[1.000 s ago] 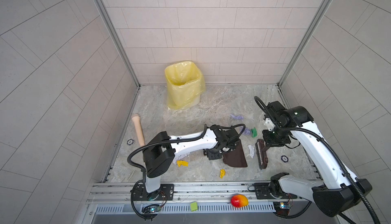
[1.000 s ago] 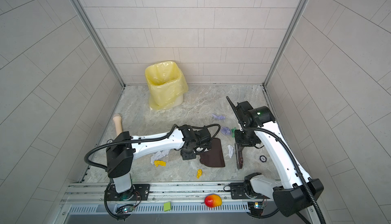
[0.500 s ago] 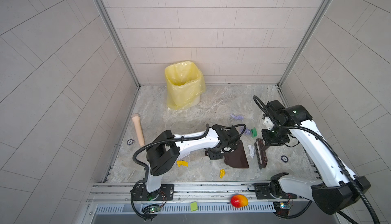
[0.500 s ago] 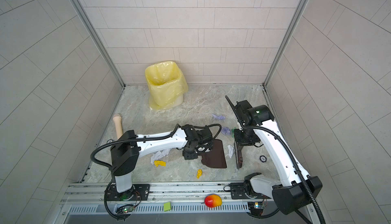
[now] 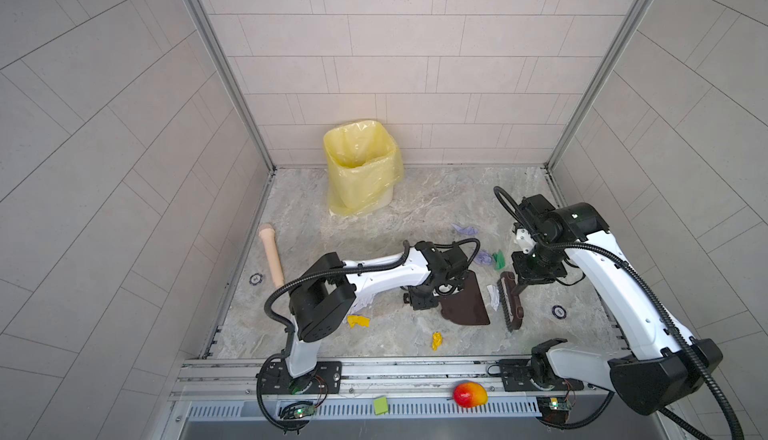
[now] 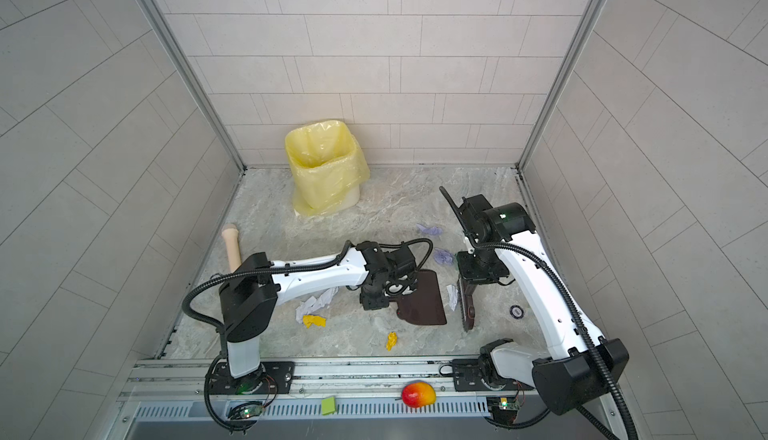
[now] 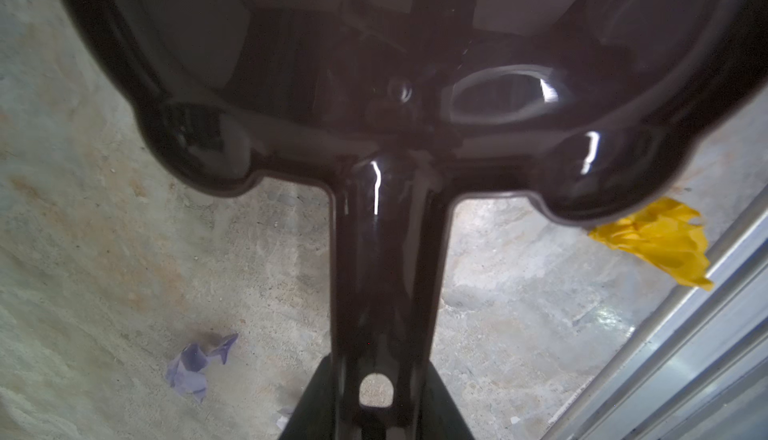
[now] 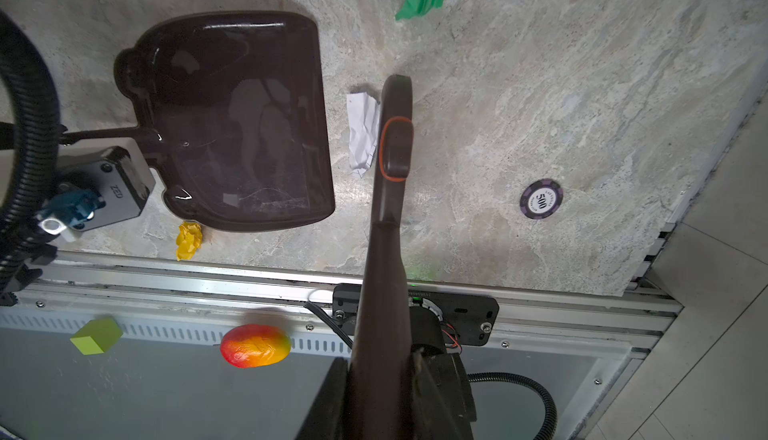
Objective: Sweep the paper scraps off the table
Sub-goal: 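Sweep the white scrap into the dustpan with the right gripper's brush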
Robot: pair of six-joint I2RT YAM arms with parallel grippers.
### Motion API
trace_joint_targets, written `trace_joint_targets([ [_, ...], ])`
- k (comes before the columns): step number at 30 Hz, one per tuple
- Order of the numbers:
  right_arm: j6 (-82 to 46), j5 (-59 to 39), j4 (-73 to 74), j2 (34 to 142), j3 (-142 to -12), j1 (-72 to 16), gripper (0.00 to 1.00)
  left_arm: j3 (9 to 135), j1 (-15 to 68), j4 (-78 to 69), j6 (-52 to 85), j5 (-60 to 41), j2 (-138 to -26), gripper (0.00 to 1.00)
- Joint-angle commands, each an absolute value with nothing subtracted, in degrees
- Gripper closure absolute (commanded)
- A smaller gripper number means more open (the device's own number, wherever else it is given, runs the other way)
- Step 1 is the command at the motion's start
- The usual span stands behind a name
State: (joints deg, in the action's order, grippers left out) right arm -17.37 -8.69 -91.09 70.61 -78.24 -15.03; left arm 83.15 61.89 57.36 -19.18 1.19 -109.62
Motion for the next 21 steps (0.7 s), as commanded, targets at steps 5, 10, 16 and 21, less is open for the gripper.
trace_joint_targets([
  [5, -18.97, -11.12, -90.41, 71.01, -81.66, -18.51, 1.0, 83.78, 61.78, 58.09, -20.57, 0.37, -110.65, 1.0],
  [10, -21.67, -13.71, -88.85, 71.96, -84.66, -22.72, 1.0, 83.41, 61.77, 57.99, -20.48, 0.31, -110.48, 1.0],
  [16, -24.02, -16.83, -86.61, 72.17, -86.42, -26.28, 1.0, 83.15, 61.78, 57.87, -20.39, 0.26, -110.48, 1.0],
  [21, -21.03, -10.04, -91.57, 72.29, -89.46, -25.43, 1.0, 82.88, 61.79, 57.51, -20.3, 0.4, -110.24, 1.0],
])
